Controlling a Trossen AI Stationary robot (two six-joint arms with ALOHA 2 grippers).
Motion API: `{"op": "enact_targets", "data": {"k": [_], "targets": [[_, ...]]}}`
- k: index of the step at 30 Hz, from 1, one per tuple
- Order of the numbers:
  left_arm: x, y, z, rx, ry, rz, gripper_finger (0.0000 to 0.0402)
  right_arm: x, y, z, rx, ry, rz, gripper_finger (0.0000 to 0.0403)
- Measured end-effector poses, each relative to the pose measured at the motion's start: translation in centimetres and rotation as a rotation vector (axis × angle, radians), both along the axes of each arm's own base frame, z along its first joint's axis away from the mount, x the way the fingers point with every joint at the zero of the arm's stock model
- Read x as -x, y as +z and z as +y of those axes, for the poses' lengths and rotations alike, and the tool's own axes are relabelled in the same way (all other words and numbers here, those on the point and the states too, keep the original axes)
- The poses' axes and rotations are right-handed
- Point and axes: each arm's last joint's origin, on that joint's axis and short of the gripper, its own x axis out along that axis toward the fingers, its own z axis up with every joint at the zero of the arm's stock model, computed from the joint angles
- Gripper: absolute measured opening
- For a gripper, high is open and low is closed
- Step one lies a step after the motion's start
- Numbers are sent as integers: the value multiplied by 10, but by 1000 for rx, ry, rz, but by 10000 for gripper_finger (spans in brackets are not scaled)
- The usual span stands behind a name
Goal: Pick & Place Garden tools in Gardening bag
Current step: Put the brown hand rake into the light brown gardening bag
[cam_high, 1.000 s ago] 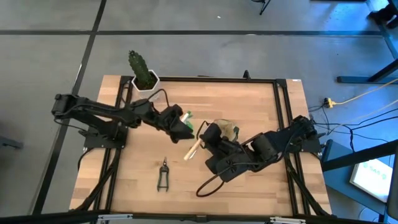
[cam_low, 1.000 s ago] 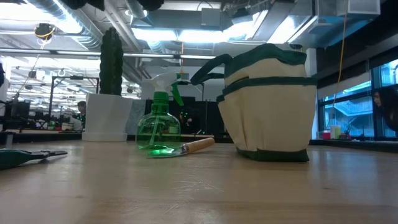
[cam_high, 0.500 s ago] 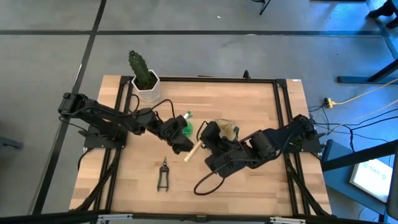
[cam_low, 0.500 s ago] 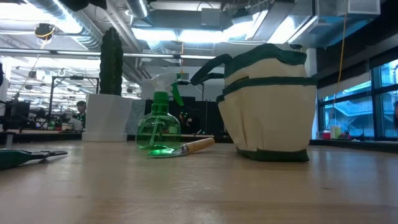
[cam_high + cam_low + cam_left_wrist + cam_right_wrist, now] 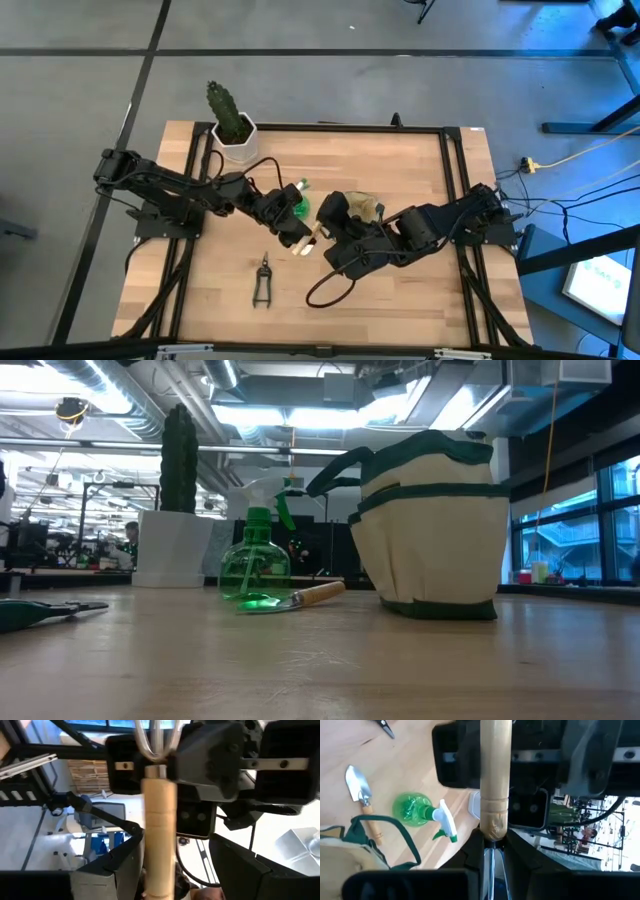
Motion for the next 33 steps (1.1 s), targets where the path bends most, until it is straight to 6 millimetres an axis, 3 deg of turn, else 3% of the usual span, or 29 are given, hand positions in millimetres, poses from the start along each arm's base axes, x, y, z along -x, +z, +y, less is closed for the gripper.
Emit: {"op": "enact_targets", "data": {"k": [7, 22, 28, 30, 33], "targets": [[-1, -1, 3, -13, 3, 4, 206, -4, -4, 2, 5, -4, -3, 48], [-2, -2, 11, -39, 18, 2, 70, -3, -3, 3, 28, -31, -27, 48], [-1, -2, 10, -62, 15, -9, 65, -3, -1, 8, 1, -68, -84, 48], [-1, -1, 10, -74, 19, -20, 65, -3, 0, 10, -13, -90, -124, 68], [-1, 2, 11, -117, 72, -58, 65, -7, 6, 12, -80, -159, -248, 133]]}}
